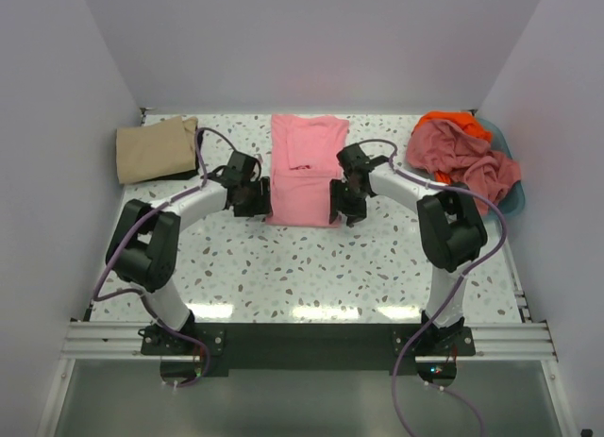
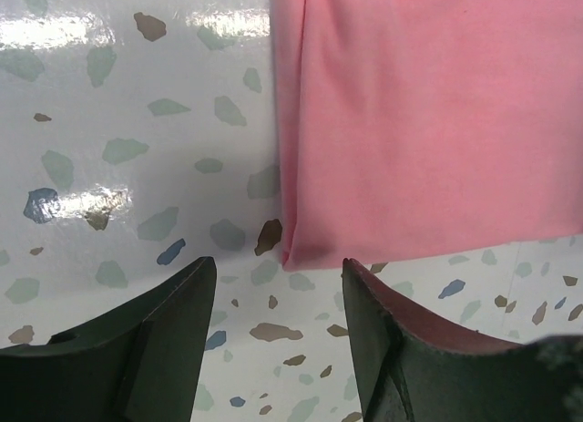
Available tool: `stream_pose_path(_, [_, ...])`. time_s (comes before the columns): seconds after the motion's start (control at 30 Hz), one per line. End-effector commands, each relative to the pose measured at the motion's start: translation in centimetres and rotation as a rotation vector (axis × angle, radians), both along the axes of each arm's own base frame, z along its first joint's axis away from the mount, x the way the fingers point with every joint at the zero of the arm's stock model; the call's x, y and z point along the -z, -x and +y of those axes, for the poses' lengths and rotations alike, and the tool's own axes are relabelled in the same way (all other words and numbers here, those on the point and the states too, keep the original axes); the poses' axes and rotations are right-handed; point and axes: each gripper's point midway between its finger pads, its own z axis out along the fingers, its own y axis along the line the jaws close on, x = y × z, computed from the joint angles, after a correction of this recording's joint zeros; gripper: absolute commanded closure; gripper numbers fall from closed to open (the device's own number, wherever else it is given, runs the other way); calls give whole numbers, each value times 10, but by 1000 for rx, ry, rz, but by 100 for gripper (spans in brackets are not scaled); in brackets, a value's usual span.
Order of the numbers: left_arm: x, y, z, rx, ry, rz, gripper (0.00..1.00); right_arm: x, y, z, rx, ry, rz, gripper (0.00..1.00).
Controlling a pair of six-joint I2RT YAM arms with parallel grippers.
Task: Fold and stack the t-shirts
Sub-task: Fold the tshirt
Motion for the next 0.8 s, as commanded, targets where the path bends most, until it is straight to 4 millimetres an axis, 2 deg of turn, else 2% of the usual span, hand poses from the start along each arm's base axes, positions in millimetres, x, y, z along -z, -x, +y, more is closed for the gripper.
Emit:
stream_pose_path(0.0, [3,-4,-7,6,14,-18,38,5,-10,0,18,10,-33,46])
stream_pose_path(0.23, [12,1,-6,9,-8,8,39,14,-12,2,18,8,-25,49])
stream_pose_path(0.47, [20,10,-6,19,-24,29,42,22,-5,4,5,18,-3,55])
stream_pose_path(0.77, [30,9,-5,1,-44,40,48,25,-2,7,-9,23,4,57])
